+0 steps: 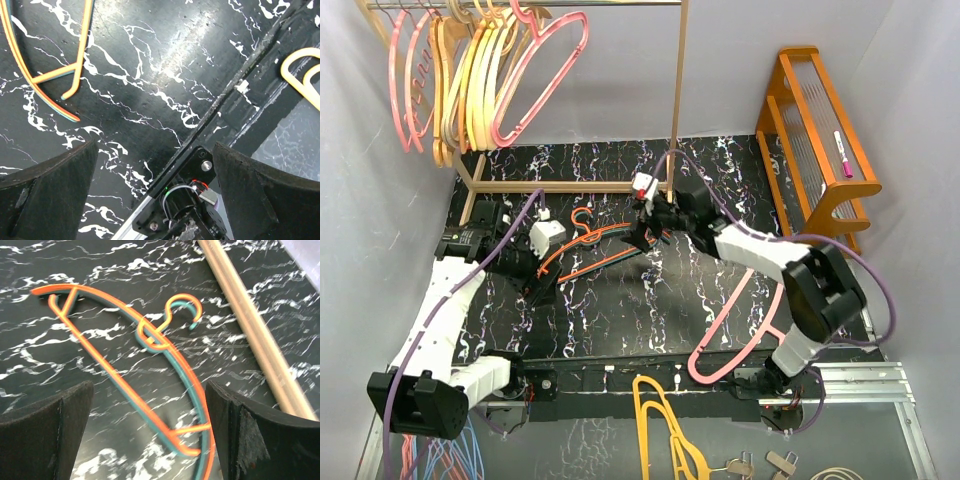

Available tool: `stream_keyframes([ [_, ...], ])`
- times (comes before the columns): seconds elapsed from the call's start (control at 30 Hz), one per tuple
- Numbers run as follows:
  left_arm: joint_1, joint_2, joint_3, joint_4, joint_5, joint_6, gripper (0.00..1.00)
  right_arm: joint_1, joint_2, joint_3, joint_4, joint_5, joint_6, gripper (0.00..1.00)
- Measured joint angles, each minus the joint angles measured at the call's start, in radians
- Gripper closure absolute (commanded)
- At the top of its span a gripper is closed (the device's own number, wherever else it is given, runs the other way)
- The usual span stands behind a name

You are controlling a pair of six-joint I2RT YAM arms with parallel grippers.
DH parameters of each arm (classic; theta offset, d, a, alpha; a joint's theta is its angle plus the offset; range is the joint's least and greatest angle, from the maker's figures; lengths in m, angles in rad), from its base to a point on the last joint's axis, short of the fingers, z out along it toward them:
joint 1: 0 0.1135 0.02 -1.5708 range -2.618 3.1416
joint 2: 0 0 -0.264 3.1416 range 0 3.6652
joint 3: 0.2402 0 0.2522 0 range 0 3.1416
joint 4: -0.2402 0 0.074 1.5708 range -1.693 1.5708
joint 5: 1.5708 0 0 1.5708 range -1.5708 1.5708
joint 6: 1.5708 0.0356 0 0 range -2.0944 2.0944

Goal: Organize the hangers
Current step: Pick up the hanger at the center of the board.

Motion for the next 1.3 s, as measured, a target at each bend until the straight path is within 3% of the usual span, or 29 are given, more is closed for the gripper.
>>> stream_keyframes([
  [0.13, 0.000, 0.026, -0.030, 0.078, -0.001, -0.025, 0.03, -0.003, 0.173, 0.215, -0.084, -0.040, -0.151, 0.15],
  [0.17, 0.000, 0.061, -0.048, 0.117, -0.001, -0.031, 0.03, -0.006, 0.290, 0.320, -0.138, -0.058, -0.249, 0.22],
  [0.23, 0.000, 0.068, -0.050, 0.124, -0.001, -0.032, 0.03, -0.007, 0.320, 0.333, -0.166, -0.063, -0.278, 0.28],
  [0.43, 0.002, 0.094, -0.051, 0.161, -0.002, -0.045, 0.03, -0.007, 0.514, 0.471, -0.286, -0.077, -0.363, 0.32],
  [0.63, 0.005, 0.114, -0.051, 0.178, -0.012, -0.045, 0.03, -0.012, 0.591, 0.516, -0.353, -0.097, -0.389, 0.60],
  [0.77, 0.006, 0.118, -0.051, 0.190, -0.021, -0.040, 0.03, -0.014, 0.616, 0.548, -0.358, -0.114, -0.386, 0.91],
  [0.93, 0.013, 0.121, -0.051, 0.200, -0.043, -0.030, 0.03, -0.016, 0.615, 0.536, -0.346, -0.127, -0.385, 0.92],
  [1.1, 0.042, 0.160, -0.050, 0.201, -0.063, 0.001, 0.03, -0.019, 0.518, 0.383, -0.300, -0.109, -0.390, 0.92],
  [1.3, 0.209, 0.317, 0.051, 0.164, 0.047, 0.077, 0.03, -0.020, 0.341, 0.158, -0.201, -0.066, -0.397, 0.92],
])
